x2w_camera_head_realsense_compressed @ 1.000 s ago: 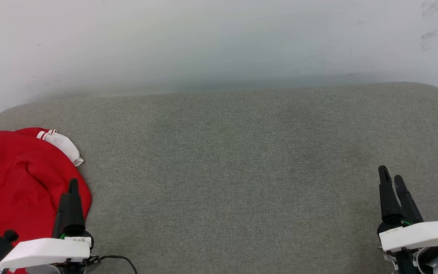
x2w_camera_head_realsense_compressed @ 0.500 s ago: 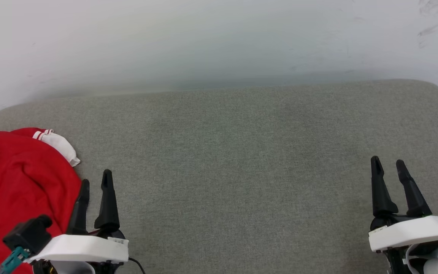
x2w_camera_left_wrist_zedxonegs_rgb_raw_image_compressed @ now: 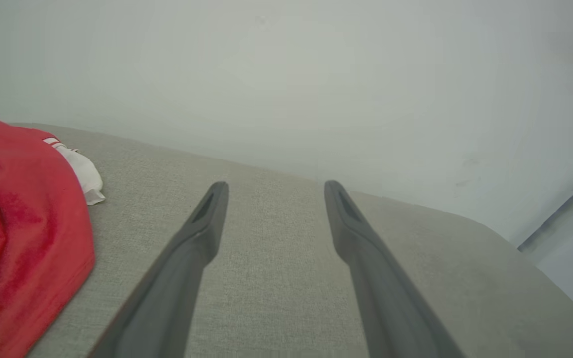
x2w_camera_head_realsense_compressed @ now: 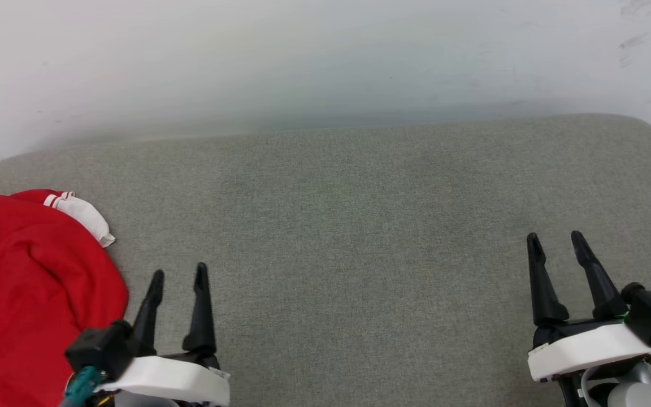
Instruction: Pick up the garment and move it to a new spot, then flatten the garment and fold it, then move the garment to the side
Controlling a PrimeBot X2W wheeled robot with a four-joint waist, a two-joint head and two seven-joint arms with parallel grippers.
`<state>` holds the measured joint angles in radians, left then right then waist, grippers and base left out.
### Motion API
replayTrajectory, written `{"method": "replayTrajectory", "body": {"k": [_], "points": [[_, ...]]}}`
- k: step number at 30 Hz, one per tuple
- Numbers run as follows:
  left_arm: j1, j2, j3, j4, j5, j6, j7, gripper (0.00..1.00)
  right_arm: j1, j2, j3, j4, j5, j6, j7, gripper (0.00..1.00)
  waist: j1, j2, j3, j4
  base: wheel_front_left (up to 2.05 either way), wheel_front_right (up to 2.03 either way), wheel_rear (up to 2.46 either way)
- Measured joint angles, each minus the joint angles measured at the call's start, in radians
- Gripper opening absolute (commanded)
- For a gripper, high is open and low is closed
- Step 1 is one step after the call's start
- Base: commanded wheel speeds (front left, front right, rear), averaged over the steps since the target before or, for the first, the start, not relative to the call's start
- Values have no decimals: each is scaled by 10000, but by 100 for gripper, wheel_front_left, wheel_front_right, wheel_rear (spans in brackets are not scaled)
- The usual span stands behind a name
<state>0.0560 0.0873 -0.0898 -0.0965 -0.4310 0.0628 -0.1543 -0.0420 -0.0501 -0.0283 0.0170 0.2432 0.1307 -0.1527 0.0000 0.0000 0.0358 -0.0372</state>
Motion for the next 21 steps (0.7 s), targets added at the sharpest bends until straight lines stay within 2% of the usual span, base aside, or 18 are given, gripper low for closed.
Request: {"method": "replayTrajectory", "body": {"k": [2, 14, 17, 21], "points": [[16, 102, -244, 69, 217, 54, -42, 100, 1, 0, 94, 2, -288, 0, -59, 100, 0, 0, 10, -10, 0, 0, 0], [16, 650, -1246, 140, 1315, 995, -337, 100, 4, -2, 349, 10, -1795, 0, -334, 100, 0, 0, 77, -31, 0, 0, 0], [26, 650, -1292, 209, 1321, 991, -401, 100, 5, -2, 359, -17, -1927, 0, -412, 100, 0, 0, 80, -37, 0, 0, 0], [132, 564, -1197, 203, 1394, 769, -487, 100, 8, -2, 382, -29, -2255, 2, -495, 100, 0, 0, 75, -61, 0, 0, 0]]}}
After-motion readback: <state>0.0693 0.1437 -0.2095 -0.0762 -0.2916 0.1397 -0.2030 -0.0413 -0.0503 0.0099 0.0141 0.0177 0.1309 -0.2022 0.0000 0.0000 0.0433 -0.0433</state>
